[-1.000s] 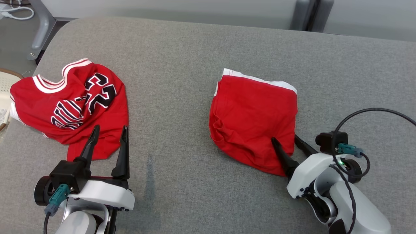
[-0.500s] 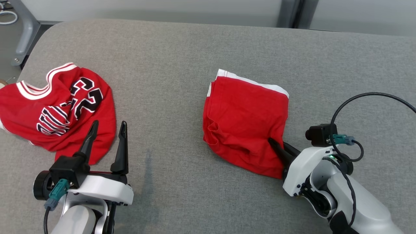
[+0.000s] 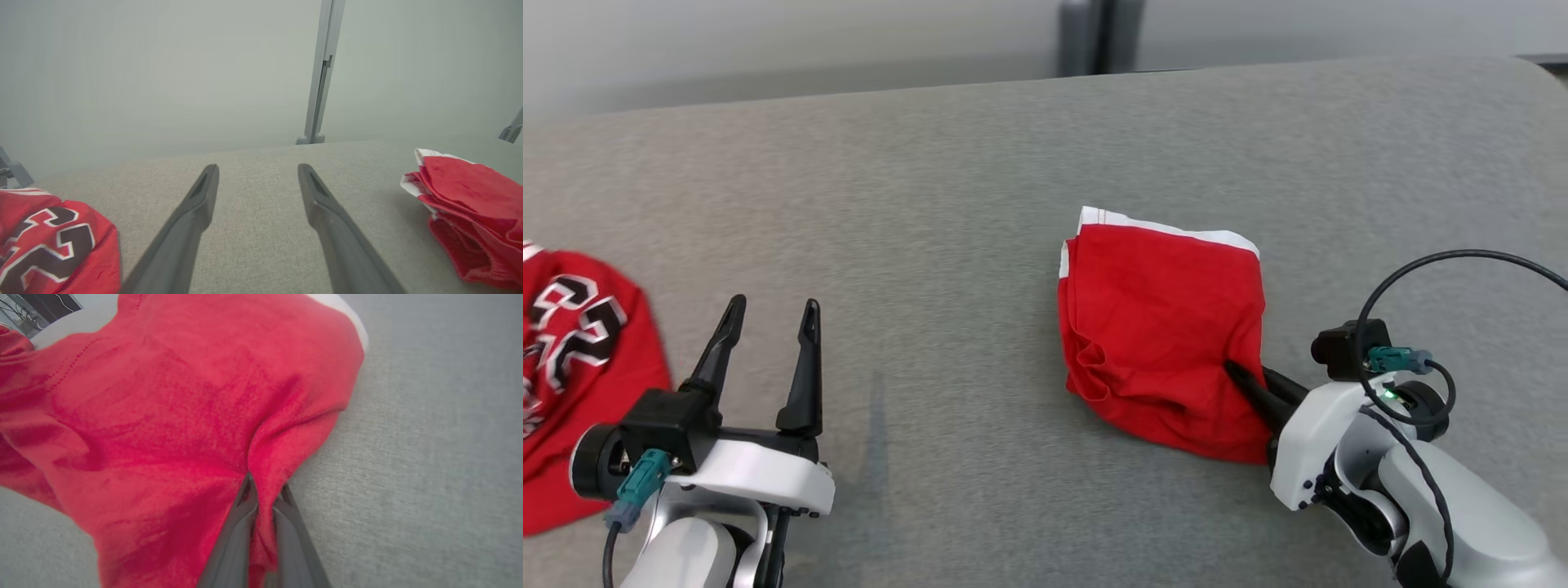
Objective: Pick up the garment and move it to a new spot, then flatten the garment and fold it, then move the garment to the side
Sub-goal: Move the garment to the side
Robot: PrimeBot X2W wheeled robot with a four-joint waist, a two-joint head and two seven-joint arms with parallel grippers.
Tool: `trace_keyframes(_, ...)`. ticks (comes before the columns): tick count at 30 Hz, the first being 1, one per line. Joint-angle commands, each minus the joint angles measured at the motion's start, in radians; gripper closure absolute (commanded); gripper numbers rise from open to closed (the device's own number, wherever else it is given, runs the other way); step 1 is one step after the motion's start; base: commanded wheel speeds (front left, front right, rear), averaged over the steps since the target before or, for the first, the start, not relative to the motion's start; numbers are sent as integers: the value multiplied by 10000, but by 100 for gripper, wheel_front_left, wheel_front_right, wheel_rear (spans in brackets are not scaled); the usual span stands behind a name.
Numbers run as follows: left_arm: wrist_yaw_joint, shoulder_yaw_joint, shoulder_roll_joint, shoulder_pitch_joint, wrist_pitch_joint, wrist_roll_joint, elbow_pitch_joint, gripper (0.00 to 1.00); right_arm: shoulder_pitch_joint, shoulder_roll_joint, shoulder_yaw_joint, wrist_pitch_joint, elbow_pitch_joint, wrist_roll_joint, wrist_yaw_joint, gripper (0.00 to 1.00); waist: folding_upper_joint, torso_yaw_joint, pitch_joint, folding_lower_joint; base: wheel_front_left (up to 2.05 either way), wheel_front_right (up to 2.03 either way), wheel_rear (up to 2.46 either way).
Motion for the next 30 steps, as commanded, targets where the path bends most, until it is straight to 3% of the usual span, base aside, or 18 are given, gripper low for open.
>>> trace_keyframes(1, 20, 12, 71, -184, 28, 88, -80, 0, -137, -120, 68, 11, -72, 37, -1, 100, 0, -660, 142, 0, 0, 0, 0)
trace_keyframes(12, -102, -193, 444, -957, 481, 399, -670, 0, -1480, -976, 1074, 76, -478, -209, -1, 100, 0, -1927, 1159, 0, 0, 0, 0)
trace_keyframes(26, -312, -434, 1191, -2074, 1277, 1008, -1630, 0, -3728, -3920, 1940, 4, 11, -883, -1, 100, 0, -3070, 3077, 0, 0, 0, 0)
trace_keyframes(30, -423, -523, 1442, -2354, 1580, 1177, -1896, 0, -4343, -4237, 1977, -36, 564, -1301, -1, 100, 0, -3358, 3453, 0, 0, 0, 0)
